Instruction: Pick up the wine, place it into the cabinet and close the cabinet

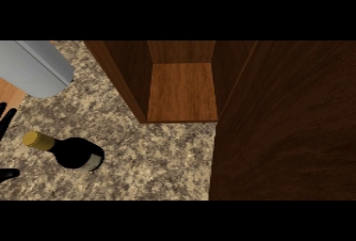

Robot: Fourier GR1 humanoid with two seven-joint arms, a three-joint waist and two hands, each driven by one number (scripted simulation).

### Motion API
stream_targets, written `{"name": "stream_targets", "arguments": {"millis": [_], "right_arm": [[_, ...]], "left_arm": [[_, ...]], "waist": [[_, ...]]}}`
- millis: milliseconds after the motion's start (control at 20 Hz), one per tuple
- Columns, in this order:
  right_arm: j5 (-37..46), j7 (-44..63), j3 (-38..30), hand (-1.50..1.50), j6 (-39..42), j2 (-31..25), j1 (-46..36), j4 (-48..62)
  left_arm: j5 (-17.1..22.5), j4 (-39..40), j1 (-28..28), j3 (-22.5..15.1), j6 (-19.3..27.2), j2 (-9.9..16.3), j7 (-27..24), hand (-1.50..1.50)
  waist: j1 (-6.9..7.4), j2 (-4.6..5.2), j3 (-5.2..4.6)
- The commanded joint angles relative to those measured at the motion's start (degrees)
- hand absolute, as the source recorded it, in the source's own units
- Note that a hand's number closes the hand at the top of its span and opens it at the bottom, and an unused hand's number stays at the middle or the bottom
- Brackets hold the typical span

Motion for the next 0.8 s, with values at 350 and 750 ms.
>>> {"name": "stream_targets", "arguments": {"millis": [350,750], "right_arm": [[-6.43,0.09,-0.04,-1.50,2.99,0.76,4.77,-6.45],[-8.71,0.88,-2.37,-1.50,4.35,0.50,6.69,-8.84]], "left_arm": [[-9.97,24.89,-5.64,-1.82,-5.37,1.06,-15.67,-1.50],[-10.20,33.08,-6.18,-4.01,-12.31,2.20,-18.68,-1.50]], "waist": [[-0.11,0.04,-0.04],[0.21,-0.09,0.01]]}}
